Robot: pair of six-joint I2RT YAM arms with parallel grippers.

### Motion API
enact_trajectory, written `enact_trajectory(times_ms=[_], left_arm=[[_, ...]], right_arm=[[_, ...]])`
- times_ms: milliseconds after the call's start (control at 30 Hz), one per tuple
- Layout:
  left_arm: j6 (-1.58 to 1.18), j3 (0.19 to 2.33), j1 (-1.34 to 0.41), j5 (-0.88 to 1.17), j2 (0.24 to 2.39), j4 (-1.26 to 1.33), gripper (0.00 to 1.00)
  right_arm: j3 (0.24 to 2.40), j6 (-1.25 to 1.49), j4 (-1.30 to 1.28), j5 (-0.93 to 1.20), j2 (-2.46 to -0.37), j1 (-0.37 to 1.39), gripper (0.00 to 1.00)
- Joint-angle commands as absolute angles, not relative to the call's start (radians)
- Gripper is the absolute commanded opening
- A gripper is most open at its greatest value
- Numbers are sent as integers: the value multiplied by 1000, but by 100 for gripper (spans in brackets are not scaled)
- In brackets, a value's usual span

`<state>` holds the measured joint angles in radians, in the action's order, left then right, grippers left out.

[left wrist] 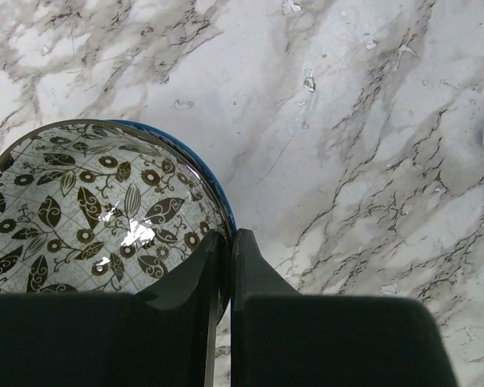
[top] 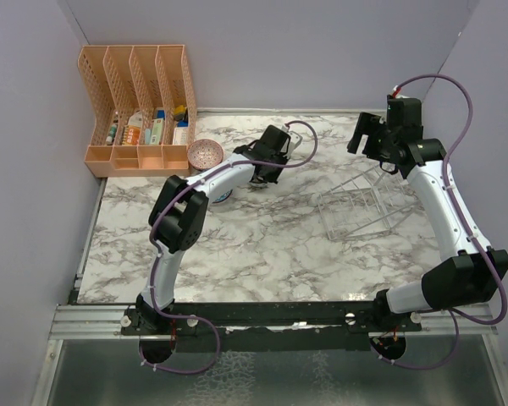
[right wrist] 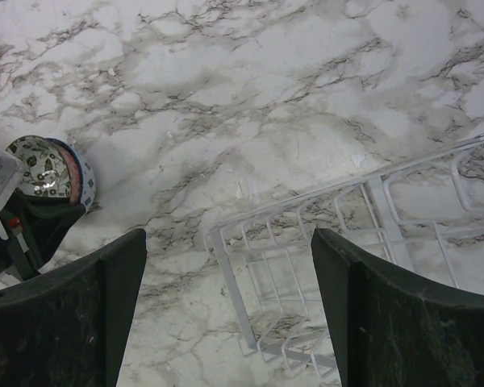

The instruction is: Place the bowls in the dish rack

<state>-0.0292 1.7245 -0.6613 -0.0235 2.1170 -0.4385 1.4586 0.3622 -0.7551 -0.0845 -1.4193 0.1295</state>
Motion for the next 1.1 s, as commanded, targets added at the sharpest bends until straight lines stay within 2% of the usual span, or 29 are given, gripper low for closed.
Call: enact_trajectory(times_ms=[0,400,533,867,933,1067], left_arm=[[-33,1766,-663,-33,2059,-449,4],[-34,1752,-662,-38,2034,-461,11],[-37,1736,-663,-36,2028,-459,20],[-38,1712,-663,-38,2020,-449,20],[-39,1709,-663,-33,2019,-449,30],[-39,1696,-663,-31,2017,-446,36]], right_arm=[[1444,360,-731,-84,-1392,124,83],[1436,359,-730,-79,-1389,125,83],[1432,359,-729,-77,-1387,124,83],[1429,360,-729,-75,-1384,124,83],[1425,358,-728,-75,-1383,125,84],[1423,360,-727,-72,-1384,126,83]])
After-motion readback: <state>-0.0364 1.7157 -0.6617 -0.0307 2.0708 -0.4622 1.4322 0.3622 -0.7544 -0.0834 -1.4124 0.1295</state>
